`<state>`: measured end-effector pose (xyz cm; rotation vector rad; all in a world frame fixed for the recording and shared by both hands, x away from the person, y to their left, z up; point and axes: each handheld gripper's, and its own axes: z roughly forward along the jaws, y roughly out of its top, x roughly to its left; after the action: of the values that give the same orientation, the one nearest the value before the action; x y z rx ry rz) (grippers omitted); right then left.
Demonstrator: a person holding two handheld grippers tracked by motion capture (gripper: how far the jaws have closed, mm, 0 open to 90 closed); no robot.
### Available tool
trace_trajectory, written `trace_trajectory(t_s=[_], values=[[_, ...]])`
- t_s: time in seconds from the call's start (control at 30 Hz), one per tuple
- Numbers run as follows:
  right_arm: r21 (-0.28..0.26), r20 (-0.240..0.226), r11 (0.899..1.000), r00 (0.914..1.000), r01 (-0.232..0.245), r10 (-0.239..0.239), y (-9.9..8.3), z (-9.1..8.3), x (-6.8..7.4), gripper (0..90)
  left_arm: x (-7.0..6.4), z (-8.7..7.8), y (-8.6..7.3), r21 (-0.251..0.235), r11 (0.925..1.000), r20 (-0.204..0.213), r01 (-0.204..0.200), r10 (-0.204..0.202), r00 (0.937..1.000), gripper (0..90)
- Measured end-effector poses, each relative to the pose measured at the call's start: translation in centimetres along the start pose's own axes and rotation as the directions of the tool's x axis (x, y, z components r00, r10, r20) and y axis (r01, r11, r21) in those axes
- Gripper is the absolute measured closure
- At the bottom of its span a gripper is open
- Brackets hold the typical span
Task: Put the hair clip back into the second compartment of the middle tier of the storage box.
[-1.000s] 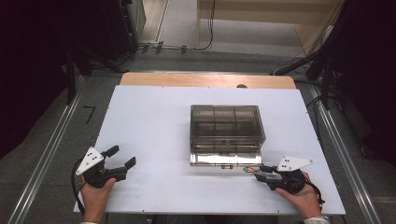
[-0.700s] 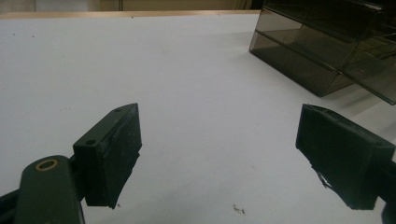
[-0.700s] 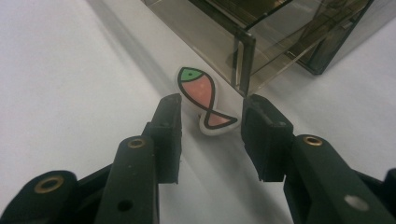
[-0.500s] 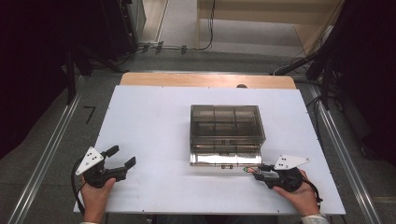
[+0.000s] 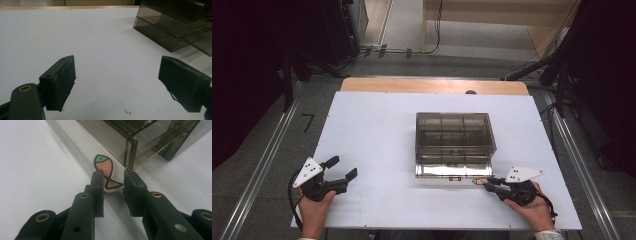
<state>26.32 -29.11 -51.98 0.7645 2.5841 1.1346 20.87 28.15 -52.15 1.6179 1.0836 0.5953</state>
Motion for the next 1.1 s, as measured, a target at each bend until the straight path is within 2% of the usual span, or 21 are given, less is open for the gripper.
trace_trajectory(t_s=[1.1], values=[[-0.030,-0.061,1.000,0.9981,0.005,-0.007,0.12,-1.00,0.24,69.3,0.05,-0.05,-0.01,-0.007,1.0000,0.003,0.006,-0.006,1.0000,14.8]])
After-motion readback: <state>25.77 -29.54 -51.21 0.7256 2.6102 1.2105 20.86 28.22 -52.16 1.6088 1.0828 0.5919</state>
